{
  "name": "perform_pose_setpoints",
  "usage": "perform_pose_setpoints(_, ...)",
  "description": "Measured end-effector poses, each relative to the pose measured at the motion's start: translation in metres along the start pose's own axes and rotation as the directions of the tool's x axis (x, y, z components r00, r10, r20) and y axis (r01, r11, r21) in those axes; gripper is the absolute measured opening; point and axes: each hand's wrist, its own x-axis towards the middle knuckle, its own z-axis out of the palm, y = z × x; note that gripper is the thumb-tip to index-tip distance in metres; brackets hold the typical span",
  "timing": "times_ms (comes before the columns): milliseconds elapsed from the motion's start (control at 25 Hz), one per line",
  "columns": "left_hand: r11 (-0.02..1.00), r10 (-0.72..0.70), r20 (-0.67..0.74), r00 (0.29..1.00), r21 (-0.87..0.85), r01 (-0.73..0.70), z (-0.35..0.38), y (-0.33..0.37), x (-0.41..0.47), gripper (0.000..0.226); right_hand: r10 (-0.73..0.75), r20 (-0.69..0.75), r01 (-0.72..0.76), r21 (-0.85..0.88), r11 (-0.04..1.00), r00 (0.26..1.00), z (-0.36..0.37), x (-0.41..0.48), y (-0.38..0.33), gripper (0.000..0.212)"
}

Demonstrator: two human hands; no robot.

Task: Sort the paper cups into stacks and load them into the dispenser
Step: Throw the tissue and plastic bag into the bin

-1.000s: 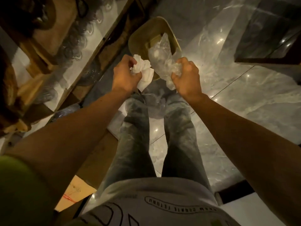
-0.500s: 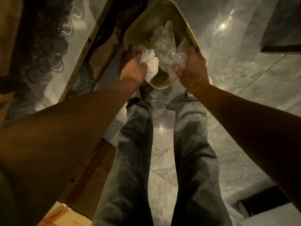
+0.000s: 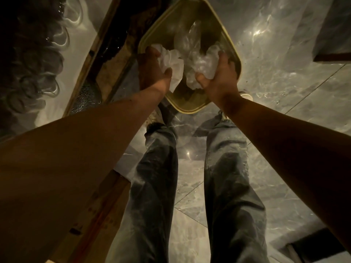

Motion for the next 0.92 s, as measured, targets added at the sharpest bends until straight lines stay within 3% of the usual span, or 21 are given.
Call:
perform_pose_setpoints(200,0.996,0.075,0.054,0.996,-0.048,-0.072,0.003,-0.002,0.0,0.058,-0.017,0.018,0.017,0.006,1.0,1.0,0.001,0.0,-0.003,0.073)
perform_pose_setpoints(480,0.984,0.161,0.111,0.981,-0.092,-0.151,-0.019,0.007,-0.028,0.043,-0.127,0.075,0.132,-0.065,0.989,0.989,-0.019,-0.019,-0.009,0.059)
perform_pose_setpoints(680,0.965,0.26,0.203,0.944,-0.024,-0.261,-0.058,0.024,-0.057,0.035,-0.195,0.139,0.219,-0.187,0.958,0.971,-0.047,-0.044,-0.03,0.053)
perform_pose_setpoints(920,0.841,0.481,0.216,0.85,0.158,-0.517,-0.13,0.076,-0.121,0.035,-0.373,0.111,0.385,-0.394,0.834,0.921,-0.123,-0.11,-0.066,0.048)
